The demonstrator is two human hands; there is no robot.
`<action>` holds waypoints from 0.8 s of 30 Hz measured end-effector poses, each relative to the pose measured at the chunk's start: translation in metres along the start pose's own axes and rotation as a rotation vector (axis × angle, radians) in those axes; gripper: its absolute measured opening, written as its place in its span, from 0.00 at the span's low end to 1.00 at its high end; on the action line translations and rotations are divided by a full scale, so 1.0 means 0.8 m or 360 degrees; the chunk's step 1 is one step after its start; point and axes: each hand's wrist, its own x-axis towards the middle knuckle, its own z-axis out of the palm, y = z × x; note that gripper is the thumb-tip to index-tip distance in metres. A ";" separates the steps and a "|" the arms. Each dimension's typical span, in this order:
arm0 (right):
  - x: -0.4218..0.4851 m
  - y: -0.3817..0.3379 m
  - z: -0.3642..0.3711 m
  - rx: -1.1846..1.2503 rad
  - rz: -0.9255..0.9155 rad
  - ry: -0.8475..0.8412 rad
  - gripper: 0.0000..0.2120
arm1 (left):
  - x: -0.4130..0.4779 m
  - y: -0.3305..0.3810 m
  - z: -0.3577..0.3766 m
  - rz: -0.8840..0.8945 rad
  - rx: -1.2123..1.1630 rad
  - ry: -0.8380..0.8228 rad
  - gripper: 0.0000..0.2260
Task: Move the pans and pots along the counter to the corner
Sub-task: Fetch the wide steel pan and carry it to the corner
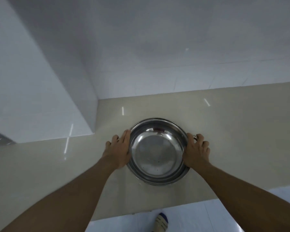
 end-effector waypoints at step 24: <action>-0.313 -0.579 0.047 -0.0001 -0.1420 0.0046 0.28 | -0.534 -0.425 0.010 -0.1247 -0.0158 0.0313 0.36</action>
